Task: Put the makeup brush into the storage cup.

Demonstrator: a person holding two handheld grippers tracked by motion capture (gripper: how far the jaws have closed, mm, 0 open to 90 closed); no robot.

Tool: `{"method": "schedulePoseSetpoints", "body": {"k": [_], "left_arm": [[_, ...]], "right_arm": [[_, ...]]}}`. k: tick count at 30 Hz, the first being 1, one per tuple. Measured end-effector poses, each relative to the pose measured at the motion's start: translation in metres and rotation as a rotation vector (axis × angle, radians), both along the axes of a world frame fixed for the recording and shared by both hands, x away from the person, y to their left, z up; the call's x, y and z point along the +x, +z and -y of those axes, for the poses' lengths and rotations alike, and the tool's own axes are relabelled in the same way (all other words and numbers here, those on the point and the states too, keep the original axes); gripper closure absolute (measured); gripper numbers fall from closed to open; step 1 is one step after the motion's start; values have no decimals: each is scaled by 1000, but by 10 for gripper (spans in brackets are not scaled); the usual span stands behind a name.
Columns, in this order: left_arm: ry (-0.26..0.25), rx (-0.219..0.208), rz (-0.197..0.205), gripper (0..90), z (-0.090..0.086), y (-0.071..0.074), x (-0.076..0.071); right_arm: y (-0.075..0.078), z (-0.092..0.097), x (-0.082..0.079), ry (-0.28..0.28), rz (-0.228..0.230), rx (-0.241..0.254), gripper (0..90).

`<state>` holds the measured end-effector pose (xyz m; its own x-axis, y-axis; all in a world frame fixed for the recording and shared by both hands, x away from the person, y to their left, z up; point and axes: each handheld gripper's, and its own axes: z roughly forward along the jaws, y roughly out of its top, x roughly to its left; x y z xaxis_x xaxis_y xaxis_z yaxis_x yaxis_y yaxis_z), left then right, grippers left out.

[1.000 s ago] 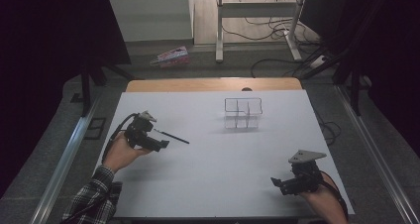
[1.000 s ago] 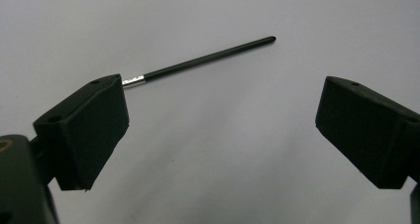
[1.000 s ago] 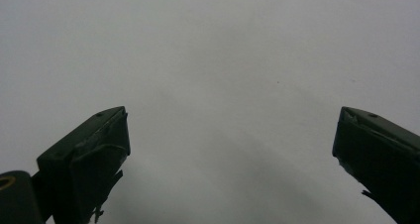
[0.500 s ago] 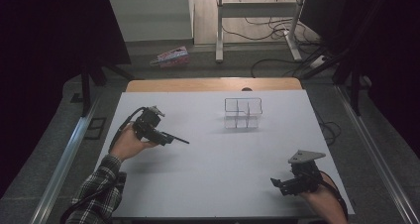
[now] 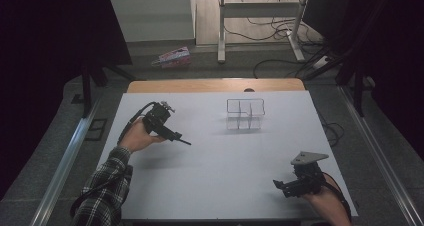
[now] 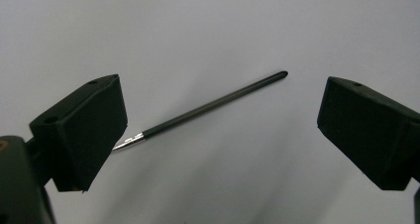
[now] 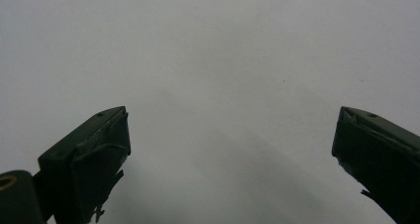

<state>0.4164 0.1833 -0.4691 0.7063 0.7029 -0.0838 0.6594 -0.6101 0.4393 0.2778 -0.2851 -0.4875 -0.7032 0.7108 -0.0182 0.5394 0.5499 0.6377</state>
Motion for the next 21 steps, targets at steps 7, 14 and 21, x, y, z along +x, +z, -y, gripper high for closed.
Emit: {"method": "schedulePoseSetpoints", "body": {"k": [7, 14, 21], "left_arm": [[-22, 35, -6, 56, 9, 2, 9], [-36, 44, -17, 55, 14, -1, 16], [-52, 63, -24, 76, 17, -8, 18]], "right_arm": [[0, 0, 0, 2, -3, 3, 22], [0, 1, 0, 3, -4, 4, 22], [0, 1, 0, 3, -5, 3, 23]]}}
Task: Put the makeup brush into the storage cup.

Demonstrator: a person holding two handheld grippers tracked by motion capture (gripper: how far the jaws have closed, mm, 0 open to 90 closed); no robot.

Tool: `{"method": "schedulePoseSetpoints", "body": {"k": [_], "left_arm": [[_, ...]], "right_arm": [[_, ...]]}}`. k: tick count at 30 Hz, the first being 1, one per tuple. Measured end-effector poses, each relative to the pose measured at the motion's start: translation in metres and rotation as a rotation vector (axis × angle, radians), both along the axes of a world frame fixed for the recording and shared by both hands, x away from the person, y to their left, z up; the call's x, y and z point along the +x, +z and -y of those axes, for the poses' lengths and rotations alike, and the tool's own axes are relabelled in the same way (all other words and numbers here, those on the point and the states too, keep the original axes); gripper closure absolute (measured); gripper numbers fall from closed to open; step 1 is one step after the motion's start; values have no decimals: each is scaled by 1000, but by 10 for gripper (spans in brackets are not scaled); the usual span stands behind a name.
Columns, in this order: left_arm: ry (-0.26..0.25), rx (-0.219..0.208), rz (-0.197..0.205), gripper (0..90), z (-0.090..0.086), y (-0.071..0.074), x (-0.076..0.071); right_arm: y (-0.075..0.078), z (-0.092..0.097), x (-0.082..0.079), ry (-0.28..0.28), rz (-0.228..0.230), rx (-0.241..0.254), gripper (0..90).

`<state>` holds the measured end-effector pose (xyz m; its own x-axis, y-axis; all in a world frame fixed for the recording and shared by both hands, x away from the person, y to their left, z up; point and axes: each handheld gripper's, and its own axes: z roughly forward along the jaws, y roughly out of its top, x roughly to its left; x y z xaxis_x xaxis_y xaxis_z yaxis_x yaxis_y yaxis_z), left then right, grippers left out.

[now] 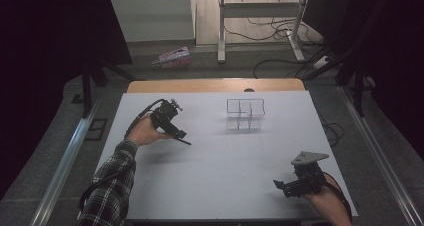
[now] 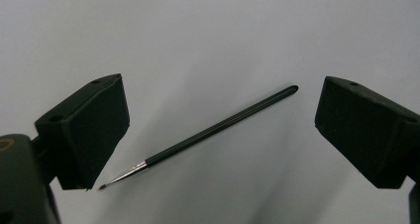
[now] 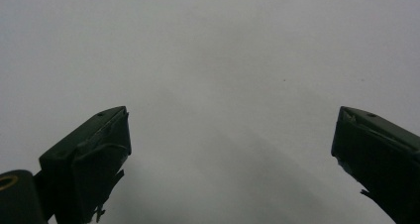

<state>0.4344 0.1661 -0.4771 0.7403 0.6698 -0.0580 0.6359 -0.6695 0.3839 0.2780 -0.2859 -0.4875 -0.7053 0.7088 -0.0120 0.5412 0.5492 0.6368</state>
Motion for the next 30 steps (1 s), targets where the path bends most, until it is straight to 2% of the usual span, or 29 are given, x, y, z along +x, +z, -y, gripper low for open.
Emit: {"method": "schedulePoseSetpoints", "body": {"k": [14, 24, 30], "left_arm": [[-40, 32, -27, 142, 4, -21, 3], [-37, 31, -48, 195, 1, -36, 4], [-44, 41, -50, 220, 0, -40, 4]], "right_arm": [[0, 0, 0, 4, -3, 0, 25], [-1, 0, 0, 8, -8, -1, 27], [-1, 0, 0, 8, -9, -2, 28]]}}
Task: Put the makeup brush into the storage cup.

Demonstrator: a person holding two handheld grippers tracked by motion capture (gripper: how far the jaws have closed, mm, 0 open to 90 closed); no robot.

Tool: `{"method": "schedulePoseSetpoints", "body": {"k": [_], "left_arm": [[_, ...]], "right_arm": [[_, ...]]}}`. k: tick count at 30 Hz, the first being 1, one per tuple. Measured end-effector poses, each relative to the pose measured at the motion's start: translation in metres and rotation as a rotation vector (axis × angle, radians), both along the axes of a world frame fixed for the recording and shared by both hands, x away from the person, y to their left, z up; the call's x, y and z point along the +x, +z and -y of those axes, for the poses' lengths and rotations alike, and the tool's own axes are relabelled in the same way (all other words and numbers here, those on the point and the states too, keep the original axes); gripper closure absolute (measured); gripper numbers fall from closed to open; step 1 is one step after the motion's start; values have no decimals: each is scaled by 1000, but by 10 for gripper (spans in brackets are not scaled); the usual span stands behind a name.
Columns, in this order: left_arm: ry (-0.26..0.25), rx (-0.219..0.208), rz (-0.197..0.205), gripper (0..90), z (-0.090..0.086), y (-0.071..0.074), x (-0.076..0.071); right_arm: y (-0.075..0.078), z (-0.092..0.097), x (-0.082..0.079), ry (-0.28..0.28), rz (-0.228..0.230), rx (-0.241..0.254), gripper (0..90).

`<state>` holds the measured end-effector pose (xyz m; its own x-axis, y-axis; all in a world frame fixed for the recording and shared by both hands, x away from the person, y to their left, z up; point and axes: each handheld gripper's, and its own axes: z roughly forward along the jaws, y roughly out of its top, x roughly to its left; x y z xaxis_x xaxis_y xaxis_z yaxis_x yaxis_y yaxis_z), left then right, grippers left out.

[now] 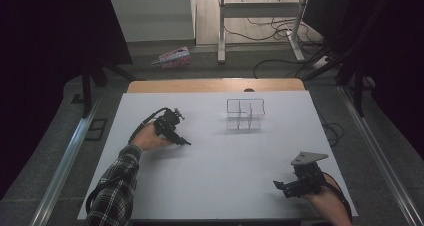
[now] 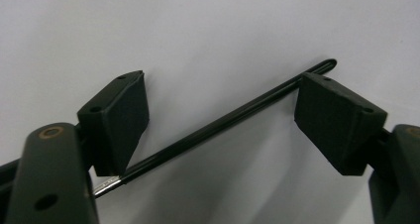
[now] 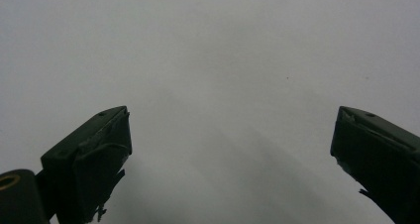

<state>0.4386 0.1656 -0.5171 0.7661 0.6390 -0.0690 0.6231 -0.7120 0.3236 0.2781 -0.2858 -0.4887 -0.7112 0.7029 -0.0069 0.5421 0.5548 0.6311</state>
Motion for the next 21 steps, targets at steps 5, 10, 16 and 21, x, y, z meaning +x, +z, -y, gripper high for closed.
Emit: {"method": "schedulePoseSetpoints", "body": {"k": [5, 10, 16, 21], "left_arm": [[-2, 15, 5, 329, 0, 3, -2], [-33, 62, -39, 860, 4, 9, -3], [-20, 66, -60, 861, 5, 10, -1], [-6, 30, -66, 861, 0, 9, -1]], "right_arm": [[0, 0, 0, 1, -1, -1, 30], [0, -1, 0, 2, -3, -4, 32], [0, 0, 0, 5, 3, -5, 34], [0, 0, 0, 3, 4, -3, 36]]}}
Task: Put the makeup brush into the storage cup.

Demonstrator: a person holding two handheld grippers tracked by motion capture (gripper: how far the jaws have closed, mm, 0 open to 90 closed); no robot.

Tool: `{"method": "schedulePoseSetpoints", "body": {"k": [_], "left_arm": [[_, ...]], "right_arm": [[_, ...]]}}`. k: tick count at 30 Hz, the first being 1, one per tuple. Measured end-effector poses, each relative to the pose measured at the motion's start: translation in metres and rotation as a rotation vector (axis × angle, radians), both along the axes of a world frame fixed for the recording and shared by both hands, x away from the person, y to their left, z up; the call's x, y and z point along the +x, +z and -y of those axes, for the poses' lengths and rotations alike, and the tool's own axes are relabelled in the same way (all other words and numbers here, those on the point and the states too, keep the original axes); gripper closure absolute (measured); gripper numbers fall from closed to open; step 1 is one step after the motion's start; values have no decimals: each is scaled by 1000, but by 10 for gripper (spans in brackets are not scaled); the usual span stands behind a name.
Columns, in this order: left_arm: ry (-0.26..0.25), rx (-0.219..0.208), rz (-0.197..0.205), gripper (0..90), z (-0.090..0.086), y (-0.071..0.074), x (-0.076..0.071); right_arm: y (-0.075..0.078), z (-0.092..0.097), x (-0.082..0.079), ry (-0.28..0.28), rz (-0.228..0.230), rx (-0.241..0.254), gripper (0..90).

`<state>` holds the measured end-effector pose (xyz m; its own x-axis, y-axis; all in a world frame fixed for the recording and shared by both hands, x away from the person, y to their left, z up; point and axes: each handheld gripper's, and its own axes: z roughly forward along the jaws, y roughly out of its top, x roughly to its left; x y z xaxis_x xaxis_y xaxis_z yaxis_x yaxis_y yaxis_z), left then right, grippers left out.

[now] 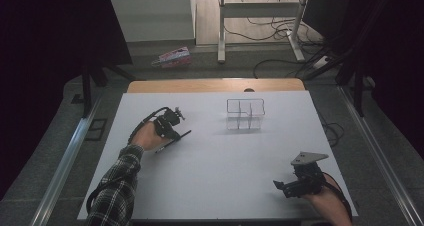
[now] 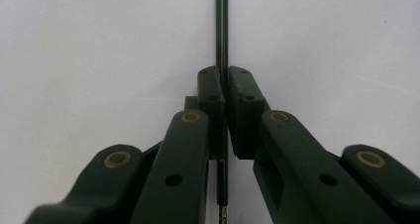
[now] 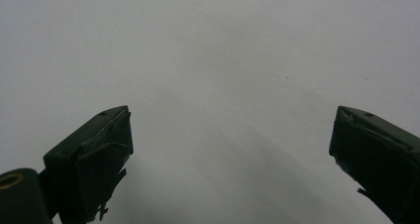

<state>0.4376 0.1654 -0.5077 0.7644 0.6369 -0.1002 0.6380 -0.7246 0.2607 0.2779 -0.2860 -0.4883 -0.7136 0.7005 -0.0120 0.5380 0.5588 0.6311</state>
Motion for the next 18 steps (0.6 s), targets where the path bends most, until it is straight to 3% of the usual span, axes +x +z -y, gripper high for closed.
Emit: {"method": "schedulePoseSetpoints", "body": {"k": [6, 18], "left_arm": [[-11, -2, 4, 860, -2, 6, -2], [22, -101, -17, 860, -6, 21, -9]], "right_arm": [[0, 0, 0, 0, -3, 1, 36], [0, -1, 0, 0, -5, -1, 36]]}}
